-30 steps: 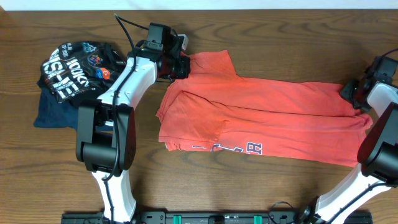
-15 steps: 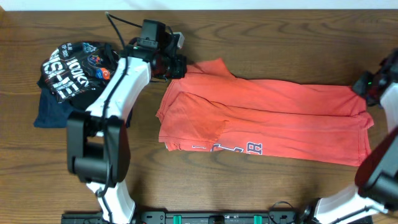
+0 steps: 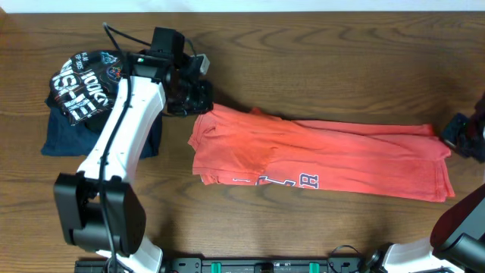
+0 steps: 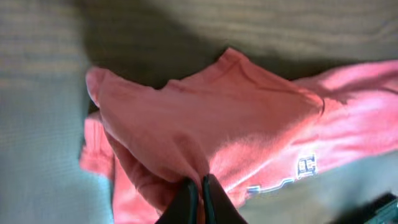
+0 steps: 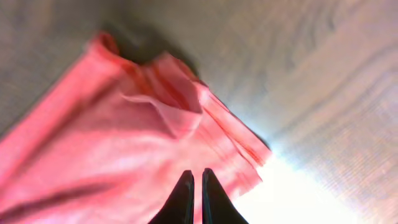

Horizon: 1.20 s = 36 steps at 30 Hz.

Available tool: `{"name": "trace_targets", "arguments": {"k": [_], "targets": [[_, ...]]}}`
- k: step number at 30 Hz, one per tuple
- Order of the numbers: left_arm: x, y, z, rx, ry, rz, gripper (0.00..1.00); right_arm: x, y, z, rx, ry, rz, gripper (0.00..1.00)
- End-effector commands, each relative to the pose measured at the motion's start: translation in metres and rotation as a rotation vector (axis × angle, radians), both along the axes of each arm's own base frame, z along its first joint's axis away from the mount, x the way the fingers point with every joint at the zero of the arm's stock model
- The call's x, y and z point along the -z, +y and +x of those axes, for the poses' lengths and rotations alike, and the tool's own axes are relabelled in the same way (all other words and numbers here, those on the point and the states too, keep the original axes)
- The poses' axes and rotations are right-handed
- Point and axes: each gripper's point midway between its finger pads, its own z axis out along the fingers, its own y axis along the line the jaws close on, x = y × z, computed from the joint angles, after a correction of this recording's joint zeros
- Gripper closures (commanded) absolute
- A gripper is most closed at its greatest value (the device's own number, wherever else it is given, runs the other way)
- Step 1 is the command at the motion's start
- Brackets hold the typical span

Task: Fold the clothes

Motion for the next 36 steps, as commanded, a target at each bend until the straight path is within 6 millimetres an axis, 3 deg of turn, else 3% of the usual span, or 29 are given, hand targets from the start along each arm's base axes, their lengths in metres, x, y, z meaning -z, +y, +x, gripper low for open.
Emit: {"name": "trace_targets", "arguments": {"k": [1, 9, 10, 12, 18, 26, 36], "targets": [[-0.011, 0.005, -0.011, -0.004, 0.008, 0.006, 0.94, -0.002, -0.010, -0.017, 0.054, 0.040, -0.007, 0.94], [0.010, 0.010, -0.051, 0.029, 0.167, 0.038, 0.94, 0.001, -0.008, -0.038, 0.118, 0.091, 0.039, 0.98], [0.013, 0.011, -0.053, 0.031, 0.174, 0.039, 0.94, 0.001, -0.006, -0.037, 0.116, 0.083, 0.047, 0.95], [0.017, 0.011, -0.054, 0.031, 0.182, 0.040, 0.94, 0.002, 0.001, -0.029, 0.107, 0.047, 0.094, 0.81], [0.023, 0.012, -0.063, 0.031, 0.219, 0.045, 0.94, 0.011, 0.012, -0.023, 0.070, 0.035, 0.130, 0.60], [0.024, 0.012, -0.061, 0.031, 0.209, 0.044, 0.94, 0.030, 0.007, 0.006, 0.051, -0.095, 0.111, 0.57], [0.024, 0.012, -0.061, 0.030, 0.209, 0.044, 0.94, 0.054, 0.020, 0.015, 0.012, -0.106, 0.135, 0.56]]}}
